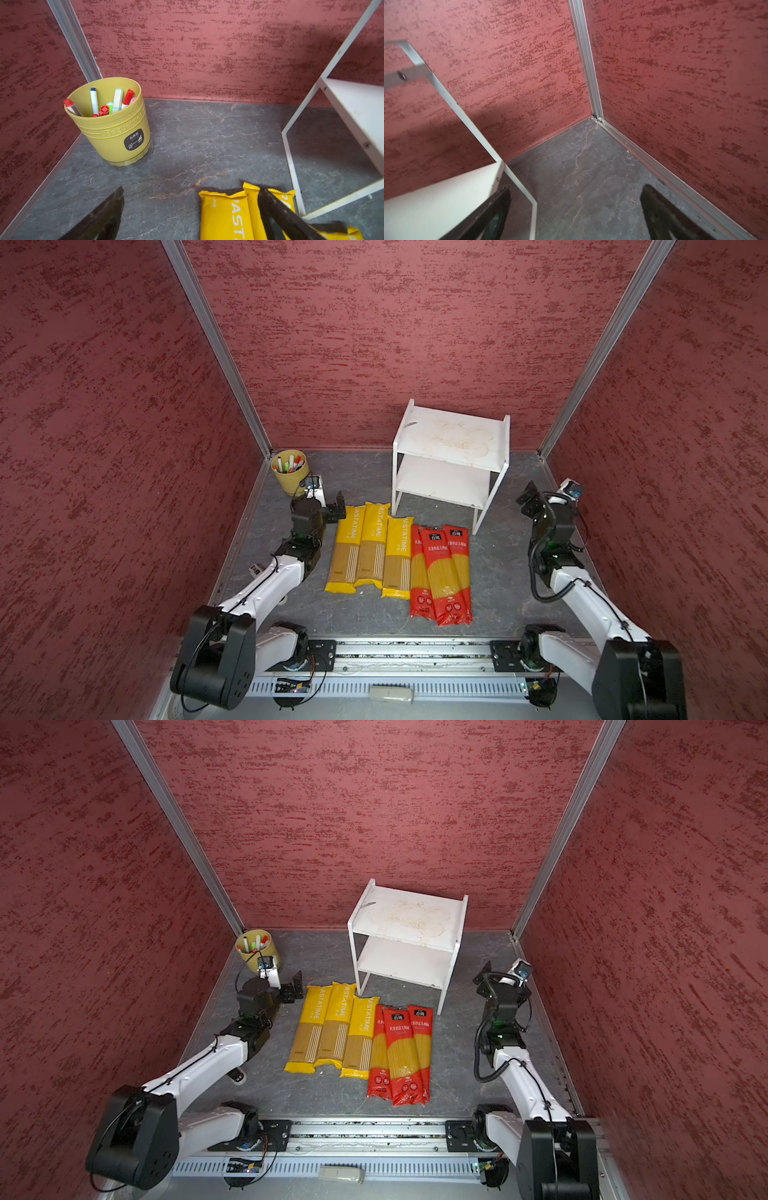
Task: Arrange pasta packages on shelves
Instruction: Pick up the pasta bag.
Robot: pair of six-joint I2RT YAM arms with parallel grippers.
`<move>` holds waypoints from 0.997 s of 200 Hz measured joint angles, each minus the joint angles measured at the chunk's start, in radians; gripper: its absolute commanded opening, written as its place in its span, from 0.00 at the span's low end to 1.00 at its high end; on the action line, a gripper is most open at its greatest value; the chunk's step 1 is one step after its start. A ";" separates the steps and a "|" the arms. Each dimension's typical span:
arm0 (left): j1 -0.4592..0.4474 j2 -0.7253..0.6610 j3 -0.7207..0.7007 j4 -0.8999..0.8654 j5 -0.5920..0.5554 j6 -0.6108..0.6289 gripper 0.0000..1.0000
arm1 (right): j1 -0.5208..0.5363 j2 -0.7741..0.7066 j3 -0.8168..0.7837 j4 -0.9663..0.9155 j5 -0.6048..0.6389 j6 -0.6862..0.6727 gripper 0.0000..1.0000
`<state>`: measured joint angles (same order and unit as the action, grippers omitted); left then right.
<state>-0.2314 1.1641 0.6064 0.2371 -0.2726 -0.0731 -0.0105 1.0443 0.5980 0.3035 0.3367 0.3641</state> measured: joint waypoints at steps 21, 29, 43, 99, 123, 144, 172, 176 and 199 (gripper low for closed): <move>0.033 -0.003 0.103 -0.212 0.028 -0.200 1.00 | -0.021 -0.043 0.016 -0.080 -0.198 0.111 0.74; 0.073 -0.004 0.121 -0.263 0.087 -0.267 1.00 | -0.027 -0.069 -0.010 -0.100 -0.271 0.152 0.69; 0.183 -0.007 0.113 -0.301 0.256 -0.373 0.96 | -0.025 -0.076 -0.013 -0.190 -0.356 0.217 0.69; -0.093 -0.082 0.111 -0.515 0.259 -0.454 0.95 | 0.055 -0.045 0.035 -0.535 -0.428 0.284 0.77; -0.302 -0.104 0.110 -0.537 0.139 -0.509 0.95 | 0.136 -0.048 0.043 -0.632 -0.408 0.286 0.77; -0.498 -0.098 0.072 -0.522 0.000 -0.598 0.95 | 0.262 -0.059 0.042 -0.674 -0.370 0.301 0.73; -0.696 -0.024 0.041 -0.473 -0.132 -0.660 0.97 | 0.387 -0.034 0.038 -0.674 -0.361 0.314 0.63; -0.707 -0.011 0.042 -0.463 -0.138 -0.658 0.98 | 0.405 -0.026 0.036 -0.674 -0.357 0.314 0.62; -0.735 0.062 0.061 -0.417 -0.145 -0.652 0.96 | 0.491 0.004 0.017 -0.671 -0.362 0.314 0.57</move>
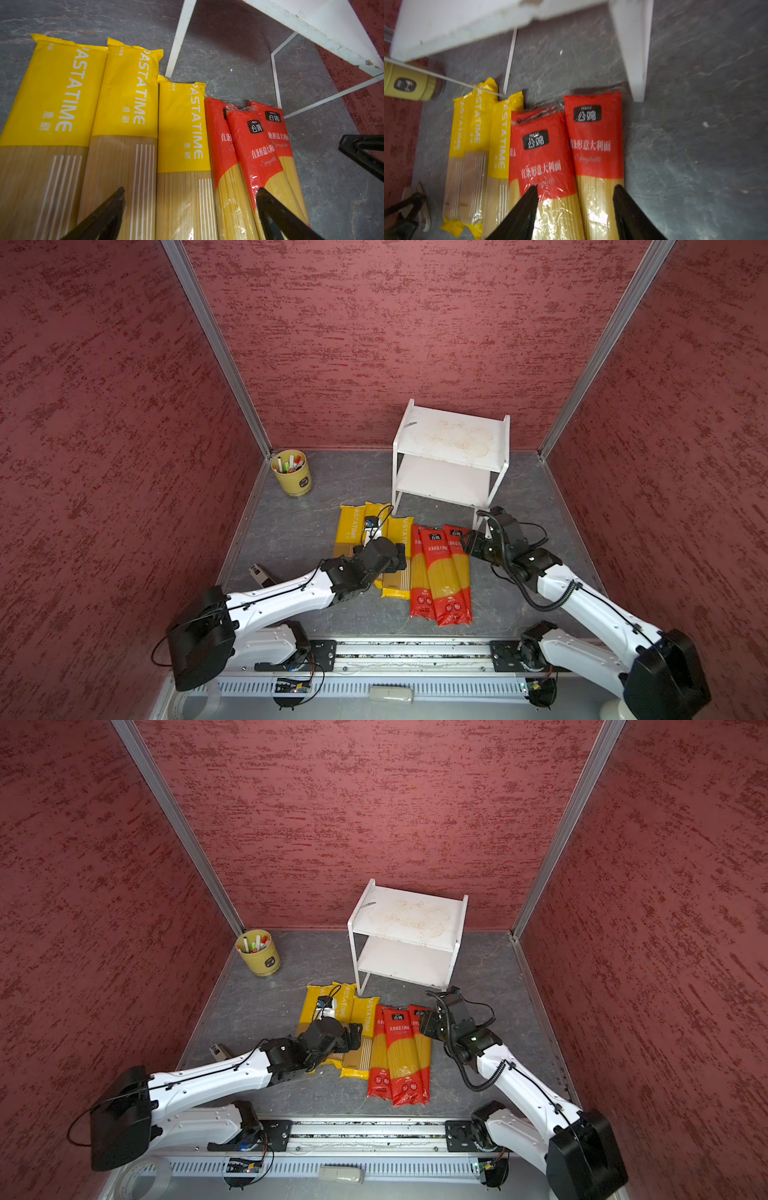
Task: Arrange pasta packages on shelves
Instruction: Pick up the pasta bag.
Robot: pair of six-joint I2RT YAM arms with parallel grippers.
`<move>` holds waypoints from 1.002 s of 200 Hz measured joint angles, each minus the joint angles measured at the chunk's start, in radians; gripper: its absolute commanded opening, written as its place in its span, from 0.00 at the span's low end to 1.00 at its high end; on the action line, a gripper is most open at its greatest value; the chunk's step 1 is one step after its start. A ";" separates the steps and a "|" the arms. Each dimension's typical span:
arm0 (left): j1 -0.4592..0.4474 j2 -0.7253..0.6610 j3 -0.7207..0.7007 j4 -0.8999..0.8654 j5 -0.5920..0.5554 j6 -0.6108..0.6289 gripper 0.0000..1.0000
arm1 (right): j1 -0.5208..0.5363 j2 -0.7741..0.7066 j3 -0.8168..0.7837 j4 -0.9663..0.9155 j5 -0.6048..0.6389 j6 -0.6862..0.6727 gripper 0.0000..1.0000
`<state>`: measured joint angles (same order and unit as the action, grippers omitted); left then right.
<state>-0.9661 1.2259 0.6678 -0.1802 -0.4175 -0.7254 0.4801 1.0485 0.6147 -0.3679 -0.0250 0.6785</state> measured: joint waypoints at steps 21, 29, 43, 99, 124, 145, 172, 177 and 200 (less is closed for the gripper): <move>0.005 0.037 0.000 0.061 0.071 -0.002 0.88 | 0.066 0.023 -0.009 0.010 -0.027 0.012 0.51; 0.008 0.050 0.001 0.087 0.106 -0.006 0.83 | 0.086 0.034 -0.014 0.026 -0.044 0.023 0.49; 0.019 0.082 0.005 0.126 0.180 -0.016 0.77 | 0.105 0.043 -0.040 0.067 -0.084 0.042 0.48; 0.082 0.175 0.008 0.226 0.393 -0.070 0.72 | 0.114 0.127 -0.090 0.116 -0.198 0.058 0.51; 0.085 0.194 0.008 0.288 0.461 -0.074 0.69 | 0.112 0.127 -0.093 0.124 -0.209 0.051 0.51; 0.085 0.241 0.011 0.332 0.514 -0.074 0.61 | 0.105 0.127 -0.112 0.152 -0.221 0.050 0.50; 0.088 0.295 0.017 0.358 0.567 -0.078 0.54 | 0.098 0.126 -0.124 0.171 -0.229 0.051 0.49; 0.090 0.302 0.019 0.361 0.575 -0.081 0.53 | 0.095 0.122 -0.126 0.171 -0.229 0.052 0.49; 0.098 0.311 0.021 0.373 0.600 -0.083 0.50 | 0.063 0.086 -0.137 0.161 -0.238 0.051 0.52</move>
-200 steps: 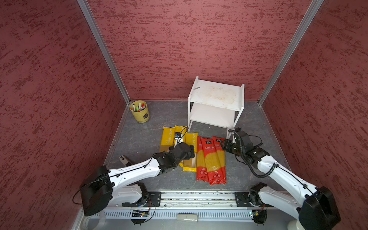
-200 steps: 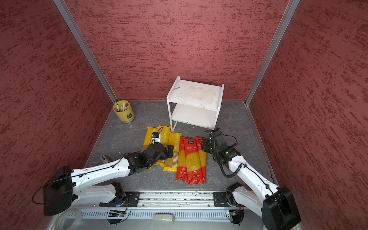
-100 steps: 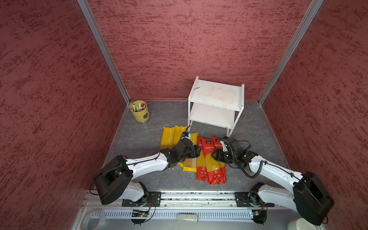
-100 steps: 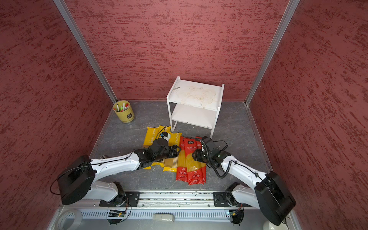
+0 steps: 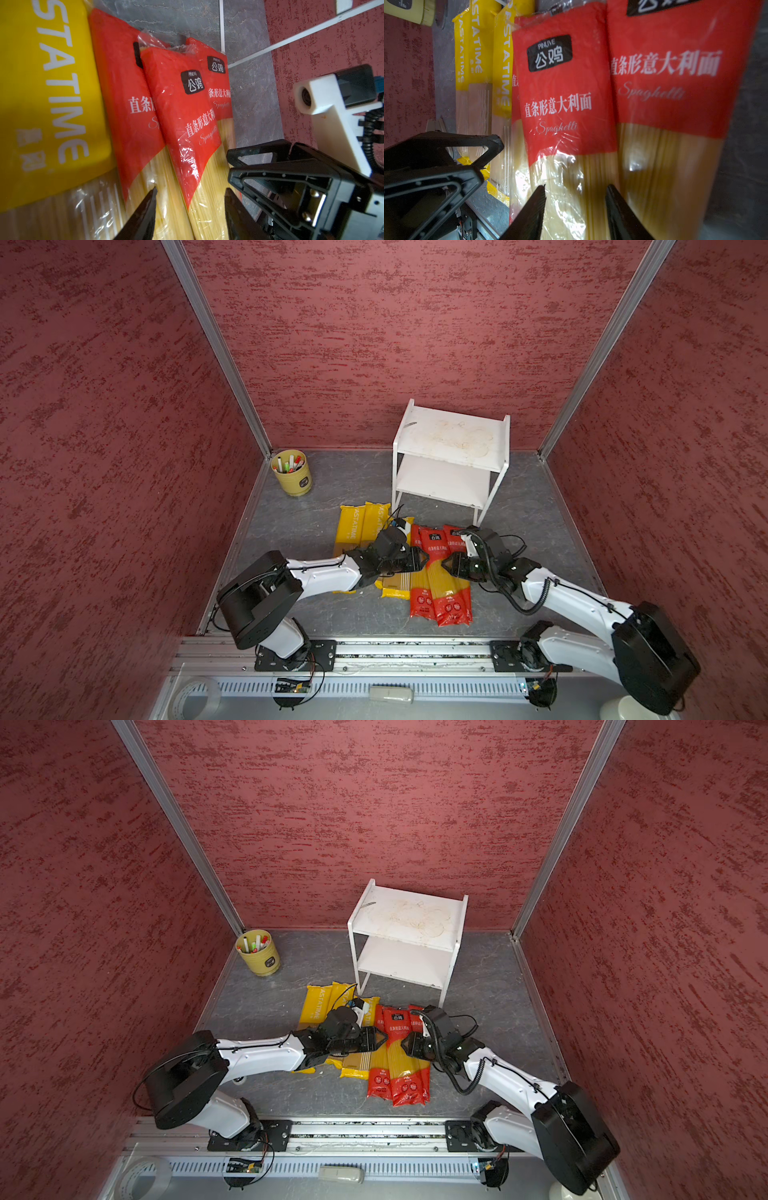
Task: Arrange pasta packages on shelves
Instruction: Pick up the pasta bag.
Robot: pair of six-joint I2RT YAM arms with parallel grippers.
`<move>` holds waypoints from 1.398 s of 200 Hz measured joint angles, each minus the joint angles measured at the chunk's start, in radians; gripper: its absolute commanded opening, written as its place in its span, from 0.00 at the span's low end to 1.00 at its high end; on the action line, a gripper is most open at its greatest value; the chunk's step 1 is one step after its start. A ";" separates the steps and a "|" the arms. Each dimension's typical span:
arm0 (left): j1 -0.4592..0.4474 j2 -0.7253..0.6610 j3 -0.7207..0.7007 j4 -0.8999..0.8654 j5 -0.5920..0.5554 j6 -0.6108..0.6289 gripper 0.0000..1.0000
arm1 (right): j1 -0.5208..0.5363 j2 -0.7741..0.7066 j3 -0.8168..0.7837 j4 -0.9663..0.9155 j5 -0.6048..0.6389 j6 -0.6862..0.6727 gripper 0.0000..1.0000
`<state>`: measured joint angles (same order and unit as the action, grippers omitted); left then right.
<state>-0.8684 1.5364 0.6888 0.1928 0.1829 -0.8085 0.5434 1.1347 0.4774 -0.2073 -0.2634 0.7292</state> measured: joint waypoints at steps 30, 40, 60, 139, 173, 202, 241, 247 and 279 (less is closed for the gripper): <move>0.011 0.006 0.004 0.016 0.025 -0.010 0.47 | -0.056 -0.014 -0.008 -0.013 -0.014 -0.009 0.54; 0.014 0.011 0.005 0.024 0.030 -0.010 0.45 | -0.064 -0.012 -0.020 -0.002 -0.027 -0.011 0.54; 0.022 0.016 0.005 0.037 0.040 -0.017 0.44 | -0.065 0.006 -0.055 0.051 -0.076 -0.006 0.52; 0.044 0.083 0.005 0.073 0.090 -0.040 0.37 | -0.070 0.053 -0.173 0.356 -0.265 0.107 0.44; 0.056 0.083 0.005 0.094 0.101 -0.051 0.34 | -0.070 0.120 -0.187 0.454 -0.294 0.137 0.43; 0.062 0.083 0.000 0.116 0.106 -0.059 0.34 | -0.070 0.179 -0.217 0.575 -0.311 0.173 0.29; 0.098 0.039 -0.044 0.116 0.108 -0.073 0.35 | -0.073 0.183 -0.247 0.676 -0.336 0.218 0.15; 0.106 0.026 -0.048 0.113 0.108 -0.075 0.36 | -0.072 0.182 -0.247 0.682 -0.338 0.223 0.13; 0.156 -0.098 -0.054 0.067 0.108 -0.077 0.43 | -0.063 0.161 -0.250 0.715 -0.345 0.245 0.08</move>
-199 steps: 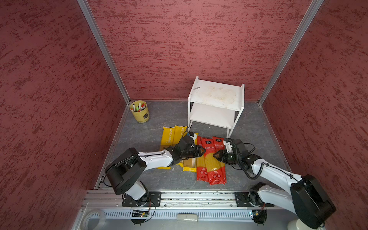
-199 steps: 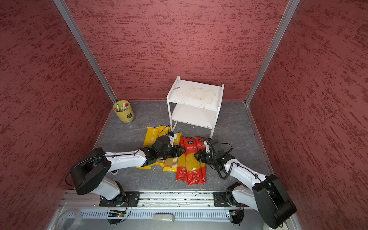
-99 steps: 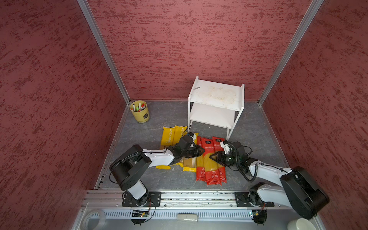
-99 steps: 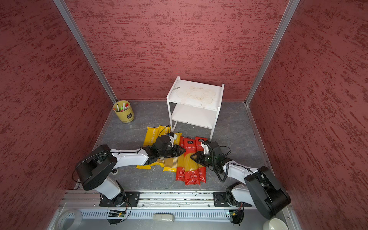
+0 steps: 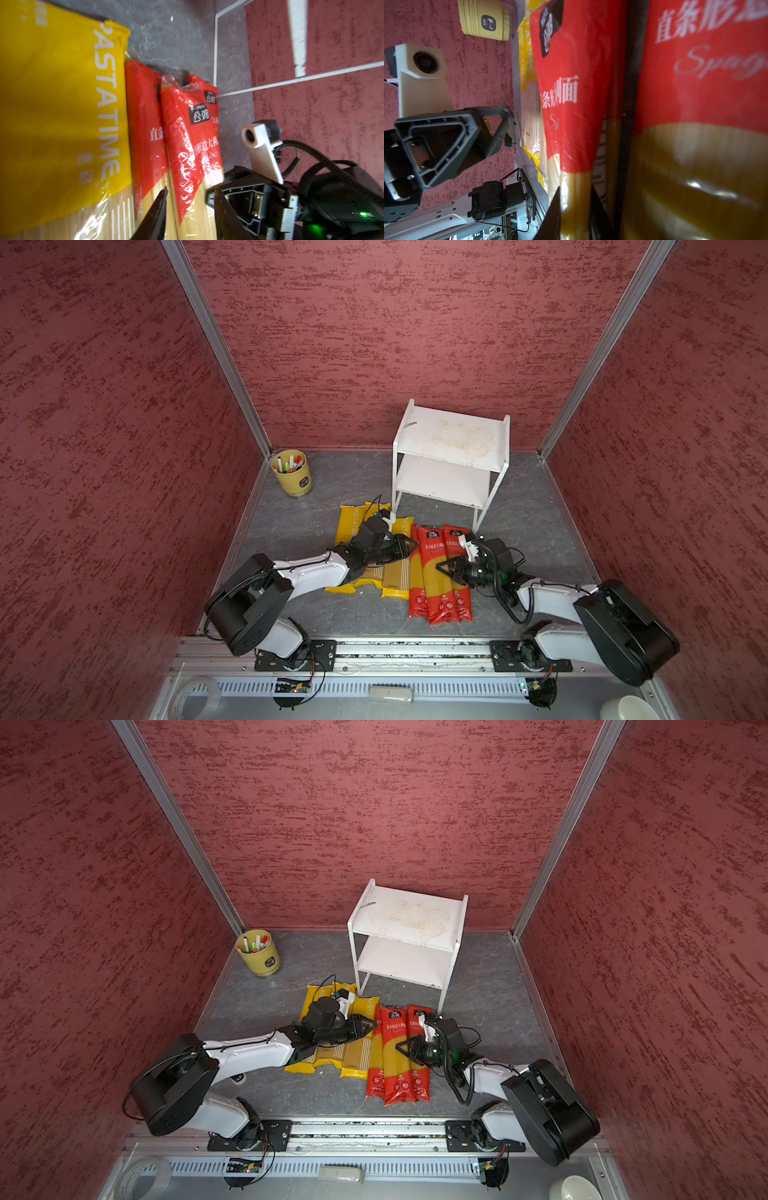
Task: Arrange pasta packages on shelves
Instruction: Pick up the pasta bag.
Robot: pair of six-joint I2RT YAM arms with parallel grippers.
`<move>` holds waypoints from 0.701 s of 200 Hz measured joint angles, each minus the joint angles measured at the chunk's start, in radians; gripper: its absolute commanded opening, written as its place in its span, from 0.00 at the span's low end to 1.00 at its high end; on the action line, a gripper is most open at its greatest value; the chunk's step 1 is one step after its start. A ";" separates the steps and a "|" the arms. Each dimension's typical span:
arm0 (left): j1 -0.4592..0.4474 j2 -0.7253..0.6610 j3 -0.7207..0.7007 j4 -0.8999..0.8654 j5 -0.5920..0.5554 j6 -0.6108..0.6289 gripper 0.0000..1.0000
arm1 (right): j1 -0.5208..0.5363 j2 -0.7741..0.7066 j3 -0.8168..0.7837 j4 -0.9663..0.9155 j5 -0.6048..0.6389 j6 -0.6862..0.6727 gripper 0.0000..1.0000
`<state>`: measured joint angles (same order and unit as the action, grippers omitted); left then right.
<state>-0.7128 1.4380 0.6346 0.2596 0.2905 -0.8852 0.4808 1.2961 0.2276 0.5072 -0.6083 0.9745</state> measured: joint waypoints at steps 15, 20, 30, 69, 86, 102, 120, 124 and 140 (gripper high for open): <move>0.029 -0.071 0.000 -0.025 0.001 0.003 0.47 | 0.012 -0.018 -0.002 0.012 0.000 0.006 0.07; 0.040 -0.090 0.000 -0.031 0.003 0.000 0.48 | 0.017 -0.023 -0.002 0.017 0.000 0.007 0.06; 0.063 -0.130 -0.001 -0.043 0.007 0.003 0.52 | 0.027 -0.039 -0.002 0.025 0.000 0.009 0.05; 0.154 -0.264 -0.047 -0.073 0.040 -0.017 0.70 | 0.051 -0.118 0.000 0.048 0.001 0.006 0.04; 0.181 -0.301 -0.051 -0.083 0.059 -0.026 0.79 | 0.060 -0.149 0.007 0.050 0.005 0.005 0.04; 0.183 -0.314 -0.041 -0.077 0.085 -0.020 0.89 | 0.072 -0.167 0.026 0.048 0.010 0.005 0.04; 0.158 -0.303 -0.017 -0.061 0.109 -0.008 0.93 | 0.084 -0.171 0.067 0.048 0.020 0.005 0.05; 0.148 -0.294 -0.008 -0.057 0.114 -0.003 0.93 | 0.087 -0.171 0.079 0.049 0.023 0.006 0.05; 0.113 -0.245 0.039 -0.049 0.136 0.012 0.92 | 0.097 -0.171 0.122 0.060 0.032 0.009 0.05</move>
<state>-0.5995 1.1927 0.6735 0.2104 0.4263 -0.8734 0.5781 1.1255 0.3496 0.5674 -0.5762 0.9836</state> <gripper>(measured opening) 0.928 0.154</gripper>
